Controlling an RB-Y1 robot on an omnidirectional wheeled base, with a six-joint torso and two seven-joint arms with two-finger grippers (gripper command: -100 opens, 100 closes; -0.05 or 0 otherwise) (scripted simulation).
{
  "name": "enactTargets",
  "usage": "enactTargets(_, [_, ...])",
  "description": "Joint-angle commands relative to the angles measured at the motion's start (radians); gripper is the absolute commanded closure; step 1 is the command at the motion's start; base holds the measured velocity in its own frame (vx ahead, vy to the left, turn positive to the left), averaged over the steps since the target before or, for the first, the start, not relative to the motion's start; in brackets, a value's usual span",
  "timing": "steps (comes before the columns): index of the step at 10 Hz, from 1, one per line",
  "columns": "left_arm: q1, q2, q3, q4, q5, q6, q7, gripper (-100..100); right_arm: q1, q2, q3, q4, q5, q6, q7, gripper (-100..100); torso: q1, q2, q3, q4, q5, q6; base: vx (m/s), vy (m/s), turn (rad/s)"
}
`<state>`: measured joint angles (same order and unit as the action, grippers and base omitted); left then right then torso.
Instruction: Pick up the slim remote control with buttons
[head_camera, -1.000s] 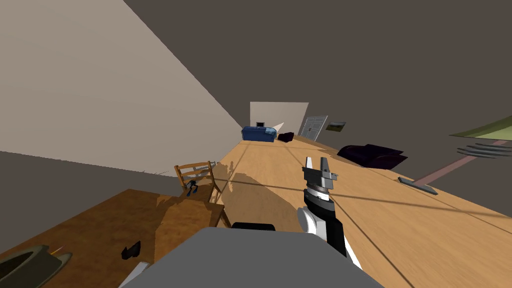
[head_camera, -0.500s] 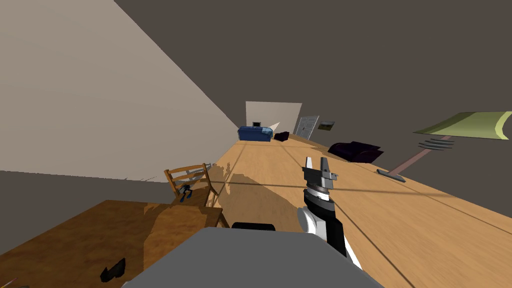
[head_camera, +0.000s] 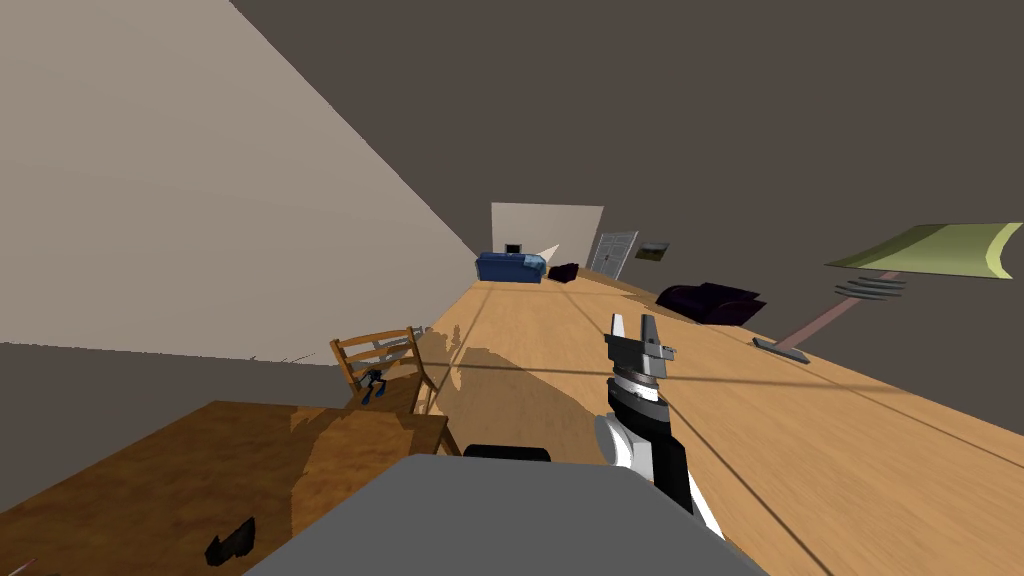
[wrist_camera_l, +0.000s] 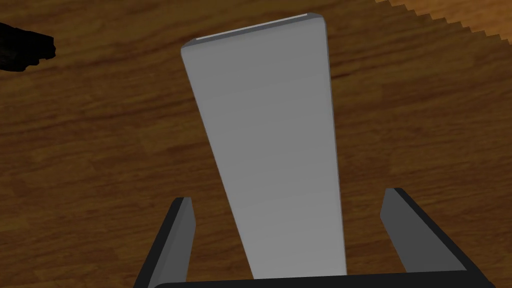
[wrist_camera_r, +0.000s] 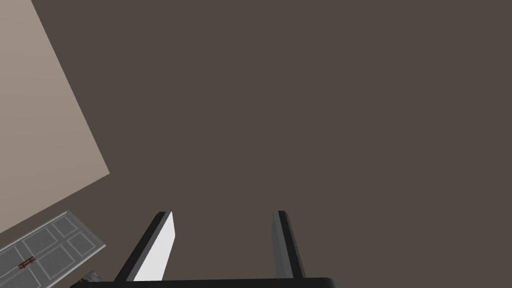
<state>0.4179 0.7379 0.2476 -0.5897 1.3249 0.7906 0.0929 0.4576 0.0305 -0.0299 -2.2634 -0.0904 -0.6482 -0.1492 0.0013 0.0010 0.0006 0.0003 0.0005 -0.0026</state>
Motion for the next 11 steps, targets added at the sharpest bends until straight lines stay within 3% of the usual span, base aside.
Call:
enactTargets(1, [0.000,0.000,0.000,0.000,0.000,0.000,0.000,-100,0.000,0.000,0.000,0.000,0.000,0.000,0.000,0,0.000,0.000,0.000,0.000,0.000,0.000,-0.006,0.003,-0.019])
enactTargets(2, [0.001,-0.002,-0.001,-0.005,-0.003,-0.003,0.008,100,0.000,0.000,0.000,0.000,0.000,0.000,0.000,0,-0.002,0.000,0.000,0.000,-0.001,0.000,0.000,0.000,0.000])
enactTargets(6, [0.001,-0.002,0.000,-0.004,-0.002,-0.003,0.009,100,0.000,0.000,0.000,0.000,0.000,0.000,0.000,0,-0.002,0.000,0.000,0.000,0.000,0.000,0.000,0.000,0.000])
enactTargets(7, [0.001,-0.002,0.000,-0.004,-0.002,-0.003,0.008,0,0.000,0.000,0.000,0.000,0.000,0.000,0.000,0,-0.002,0.000,0.000,0.000,0.000,0.000,0.000,0.000,0.000])
enactTargets(8, [-0.023,-0.017,0.001,0.027,-0.013,-0.017,-0.007,100,0.000,0.000,0.000,0.000,0.000,0.000,0.000,0,-0.002,0.000,0.000,0.000,0.000,0.000,0.000,0.000,0.000])
enactTargets(10, [0.014,0.039,0.004,0.004,0.038,0.029,-0.010,100,0.000,0.000,0.000,0.000,0.000,0.000,0.000,0,-0.001,-0.001,0.000,0.000,0.003,0.000,0.008,-0.029,0.019])
enactTargets(11, [0.014,0.039,0.004,0.004,0.038,0.029,-0.010,100,0.000,0.000,0.000,0.000,0.000,0.000,0.000,0,-0.002,-0.001,0.000,0.000,0.003,0.000,0.003,-0.036,0.001])
